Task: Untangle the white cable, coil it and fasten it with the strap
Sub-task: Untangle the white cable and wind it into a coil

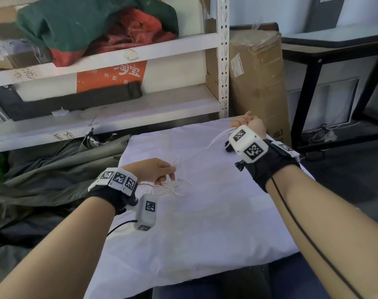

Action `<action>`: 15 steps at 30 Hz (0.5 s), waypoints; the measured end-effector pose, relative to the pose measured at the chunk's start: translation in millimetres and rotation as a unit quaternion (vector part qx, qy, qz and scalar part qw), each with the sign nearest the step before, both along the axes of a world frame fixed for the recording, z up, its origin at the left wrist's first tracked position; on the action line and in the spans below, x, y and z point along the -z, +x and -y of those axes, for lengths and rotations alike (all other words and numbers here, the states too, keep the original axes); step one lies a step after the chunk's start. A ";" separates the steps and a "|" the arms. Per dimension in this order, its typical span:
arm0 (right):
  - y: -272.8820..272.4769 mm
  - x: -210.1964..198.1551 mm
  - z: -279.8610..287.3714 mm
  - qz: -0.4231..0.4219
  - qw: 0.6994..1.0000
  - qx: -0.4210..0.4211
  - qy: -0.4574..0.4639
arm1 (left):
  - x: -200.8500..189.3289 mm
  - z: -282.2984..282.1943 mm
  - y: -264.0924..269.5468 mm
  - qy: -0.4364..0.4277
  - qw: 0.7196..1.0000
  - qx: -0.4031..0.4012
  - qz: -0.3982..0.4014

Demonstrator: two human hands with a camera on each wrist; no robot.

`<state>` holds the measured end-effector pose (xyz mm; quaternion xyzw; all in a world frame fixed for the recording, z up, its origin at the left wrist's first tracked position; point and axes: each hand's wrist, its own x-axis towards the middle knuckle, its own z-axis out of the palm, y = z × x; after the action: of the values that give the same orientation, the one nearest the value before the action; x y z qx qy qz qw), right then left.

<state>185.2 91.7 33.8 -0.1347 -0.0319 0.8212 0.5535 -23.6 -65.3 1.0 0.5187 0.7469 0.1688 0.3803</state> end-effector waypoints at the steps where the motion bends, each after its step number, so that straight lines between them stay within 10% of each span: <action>1: 4.2 -1.9 -3.9 0.008 1.000 0.019 0.010 | 2.1 2.8 -5.0 0.002 1.000 0.002 -0.022; 9: 4.7 -2.4 -1.7 0.252 0.958 0.135 0.017 | -5.0 5.8 3.1 0.011 0.971 0.096 -0.221; 15: -16.3 5.4 22.1 0.441 0.875 0.014 0.199 | -16.9 0.4 26.1 0.016 0.925 0.190 -0.329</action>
<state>168.9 69.6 28.4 -0.3698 -0.4337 0.6454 0.5085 2.4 -65.6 17.9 0.6832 0.7147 -0.0744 0.1301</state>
